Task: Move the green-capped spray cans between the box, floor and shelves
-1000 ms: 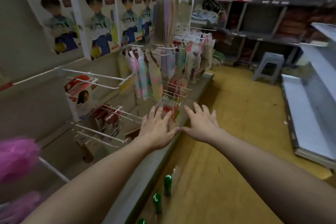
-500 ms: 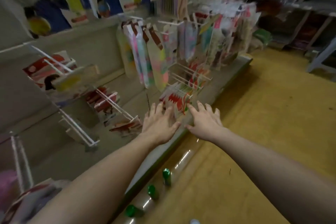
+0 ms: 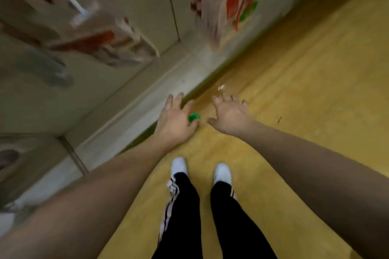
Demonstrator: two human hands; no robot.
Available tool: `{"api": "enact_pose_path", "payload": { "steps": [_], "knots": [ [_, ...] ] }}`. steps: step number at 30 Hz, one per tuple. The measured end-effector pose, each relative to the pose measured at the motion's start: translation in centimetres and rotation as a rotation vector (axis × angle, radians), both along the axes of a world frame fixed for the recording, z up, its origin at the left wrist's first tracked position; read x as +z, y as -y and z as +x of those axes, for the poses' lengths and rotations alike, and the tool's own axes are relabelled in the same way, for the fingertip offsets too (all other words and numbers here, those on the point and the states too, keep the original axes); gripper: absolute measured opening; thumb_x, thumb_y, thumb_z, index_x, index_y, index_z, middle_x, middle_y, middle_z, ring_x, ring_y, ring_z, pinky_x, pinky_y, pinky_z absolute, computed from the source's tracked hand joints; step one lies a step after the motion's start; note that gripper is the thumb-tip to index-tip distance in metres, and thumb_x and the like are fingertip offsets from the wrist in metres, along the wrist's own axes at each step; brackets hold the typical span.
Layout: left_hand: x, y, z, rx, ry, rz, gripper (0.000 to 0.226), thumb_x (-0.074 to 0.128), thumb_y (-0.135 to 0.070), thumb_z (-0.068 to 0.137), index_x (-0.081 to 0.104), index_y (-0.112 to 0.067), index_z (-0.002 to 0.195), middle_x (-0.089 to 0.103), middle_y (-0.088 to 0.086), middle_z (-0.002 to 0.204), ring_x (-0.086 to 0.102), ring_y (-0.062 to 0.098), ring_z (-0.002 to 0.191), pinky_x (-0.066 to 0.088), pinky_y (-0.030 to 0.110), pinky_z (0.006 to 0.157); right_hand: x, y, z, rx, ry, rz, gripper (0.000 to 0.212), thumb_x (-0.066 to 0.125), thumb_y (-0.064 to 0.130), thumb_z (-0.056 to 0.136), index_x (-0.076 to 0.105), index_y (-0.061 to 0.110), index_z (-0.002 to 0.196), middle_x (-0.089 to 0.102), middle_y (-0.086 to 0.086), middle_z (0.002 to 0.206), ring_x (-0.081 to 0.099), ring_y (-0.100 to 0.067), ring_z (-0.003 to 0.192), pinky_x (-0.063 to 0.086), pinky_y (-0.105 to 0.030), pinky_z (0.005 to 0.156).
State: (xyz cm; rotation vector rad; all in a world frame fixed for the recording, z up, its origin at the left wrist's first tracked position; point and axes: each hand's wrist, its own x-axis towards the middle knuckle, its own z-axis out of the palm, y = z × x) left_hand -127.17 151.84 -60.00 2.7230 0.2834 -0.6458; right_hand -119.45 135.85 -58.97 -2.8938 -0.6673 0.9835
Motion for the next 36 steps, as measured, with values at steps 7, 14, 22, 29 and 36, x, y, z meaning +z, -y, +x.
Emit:
{"api": "enact_pose_path", "payload": {
  "steps": [7, 14, 22, 29, 36],
  "knots": [
    [-16.3, -3.0, -3.5, 0.111, -0.149, -0.018, 0.082, 0.065, -0.053, 0.089, 0.027, -0.03, 0.158, 0.019, 0.018, 0.163, 0.015, 0.045, 0.149, 0.028, 0.058, 0.117, -16.7, -3.7, -0.5, 0.003, -0.138, 0.046, 0.077, 0.065, 0.054, 0.089, 0.03, 0.024, 0.151, 0.035, -0.015, 0.148, 0.035, -0.042, 0.136, 0.04, -0.052, 0.102],
    [-28.5, -4.2, -3.5, 0.029, -0.239, -0.009, 0.092, 0.074, -0.054, 0.083, 0.028, -0.026, 0.158, 0.02, 0.017, 0.163, 0.022, 0.04, 0.148, 0.03, 0.05, 0.116, -29.2, -6.7, -0.2, 0.094, -0.118, 0.097, 0.082, 0.073, 0.043, 0.085, 0.028, 0.026, 0.152, 0.032, -0.019, 0.149, 0.038, -0.042, 0.134, 0.043, -0.051, 0.101],
    [-31.5, -5.4, -4.2, -0.115, -0.185, 0.13, 0.028, 0.062, -0.018, 0.084, 0.069, -0.019, 0.111, 0.06, 0.005, 0.099, 0.055, 0.027, 0.09, 0.044, 0.035, 0.058, -32.8, -6.6, -0.3, 0.054, -0.103, 0.256, 0.062, 0.072, 0.001, 0.083, 0.049, 0.015, 0.138, 0.048, -0.017, 0.13, 0.06, -0.04, 0.107, 0.054, -0.042, 0.089],
    [-24.5, -3.8, -3.0, -0.179, -0.086, 0.089, 0.022, 0.064, -0.018, 0.078, 0.07, -0.018, 0.1, 0.058, 0.002, 0.09, 0.055, 0.024, 0.084, 0.043, 0.033, 0.058, -26.4, -3.5, -0.5, -0.055, -0.084, 0.291, 0.058, 0.074, 0.004, 0.081, 0.053, 0.016, 0.133, 0.05, -0.014, 0.124, 0.059, -0.037, 0.105, 0.048, -0.035, 0.082],
    [-10.0, -0.6, 1.3, -0.224, 0.016, 0.104, 0.034, 0.065, -0.024, 0.076, 0.069, -0.022, 0.11, 0.058, 0.001, 0.098, 0.06, 0.031, 0.096, 0.049, 0.035, 0.066, -12.5, 0.2, 1.2, -0.121, -0.017, 0.291, 0.059, 0.076, 0.012, 0.078, 0.054, 0.02, 0.132, 0.053, -0.013, 0.118, 0.06, -0.038, 0.103, 0.051, -0.037, 0.081]
  ]
}}
